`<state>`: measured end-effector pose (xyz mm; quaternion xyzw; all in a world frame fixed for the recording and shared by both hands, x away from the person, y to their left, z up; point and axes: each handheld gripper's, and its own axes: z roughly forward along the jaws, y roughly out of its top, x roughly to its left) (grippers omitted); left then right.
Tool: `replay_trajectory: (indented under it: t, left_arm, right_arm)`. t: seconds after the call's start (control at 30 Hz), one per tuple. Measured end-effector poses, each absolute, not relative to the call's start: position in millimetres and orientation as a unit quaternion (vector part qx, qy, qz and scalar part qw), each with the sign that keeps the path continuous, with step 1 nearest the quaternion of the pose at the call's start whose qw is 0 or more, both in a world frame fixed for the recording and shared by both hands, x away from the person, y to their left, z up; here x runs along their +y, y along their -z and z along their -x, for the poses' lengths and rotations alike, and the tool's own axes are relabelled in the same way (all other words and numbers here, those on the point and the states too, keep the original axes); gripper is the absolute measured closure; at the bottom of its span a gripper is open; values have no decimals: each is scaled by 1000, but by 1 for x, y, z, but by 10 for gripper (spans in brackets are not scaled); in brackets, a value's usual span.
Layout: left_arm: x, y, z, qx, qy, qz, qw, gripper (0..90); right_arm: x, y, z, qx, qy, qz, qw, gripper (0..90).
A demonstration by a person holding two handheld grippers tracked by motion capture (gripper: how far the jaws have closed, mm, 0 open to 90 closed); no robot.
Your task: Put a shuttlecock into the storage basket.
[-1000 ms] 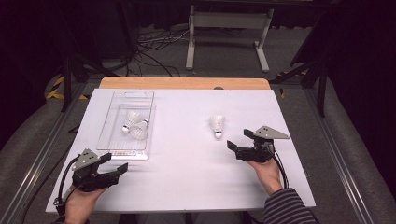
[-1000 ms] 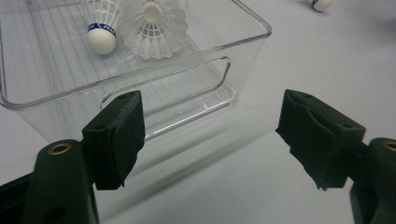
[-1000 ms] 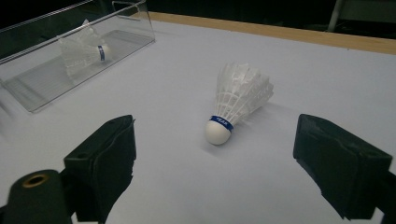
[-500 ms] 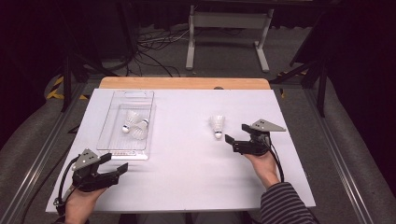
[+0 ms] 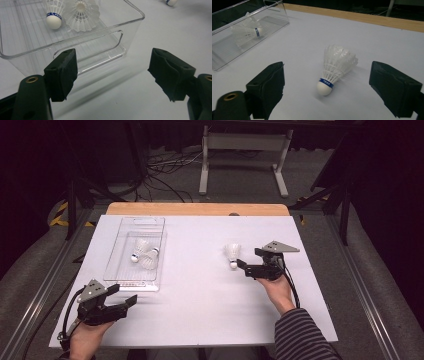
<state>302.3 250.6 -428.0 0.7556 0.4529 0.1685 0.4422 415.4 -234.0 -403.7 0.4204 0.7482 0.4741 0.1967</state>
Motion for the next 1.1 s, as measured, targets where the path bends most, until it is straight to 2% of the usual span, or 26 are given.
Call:
replay_trajectory:
  t: [0.63, 1.1]
  left_arm:
    - [251, 428, -302, 451, -168, -757, 443, 239]
    - [251, 428, -302, 448, -168, -759, 442, 239]
  right_arm:
    - [-217, 393, -440, 772, -433, -428, 183, 163]
    - [-204, 390, -461, 798, -384, -433, 166, 230]
